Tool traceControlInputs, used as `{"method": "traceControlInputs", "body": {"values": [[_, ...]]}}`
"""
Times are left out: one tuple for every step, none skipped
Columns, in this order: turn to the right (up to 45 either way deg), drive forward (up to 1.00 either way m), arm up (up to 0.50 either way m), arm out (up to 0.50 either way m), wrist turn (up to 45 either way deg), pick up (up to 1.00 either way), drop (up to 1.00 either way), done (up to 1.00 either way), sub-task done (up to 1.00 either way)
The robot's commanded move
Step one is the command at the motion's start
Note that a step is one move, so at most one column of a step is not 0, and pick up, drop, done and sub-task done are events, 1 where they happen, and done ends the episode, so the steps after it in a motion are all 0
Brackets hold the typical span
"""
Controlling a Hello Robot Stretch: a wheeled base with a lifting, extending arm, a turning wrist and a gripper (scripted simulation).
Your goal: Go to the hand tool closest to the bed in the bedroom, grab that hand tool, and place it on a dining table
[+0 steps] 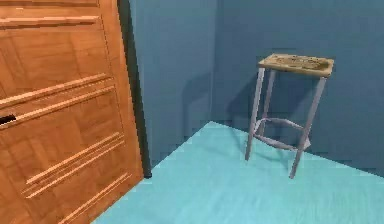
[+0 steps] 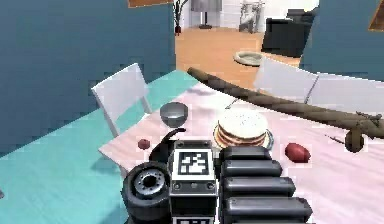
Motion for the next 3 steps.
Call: {"method": "traceControlInputs", "body": {"values": [[-45.0,0.0,0.0,0.0,0.0,0.0,0.0,0.0,0.0],[-21.0,0.0,0.0,0.0,0.0,0.0,0.0,0.0,0.0],[45.0,0.0,0.0,0.0,0.0,0.0,0.0,0.0,0.0]]}}
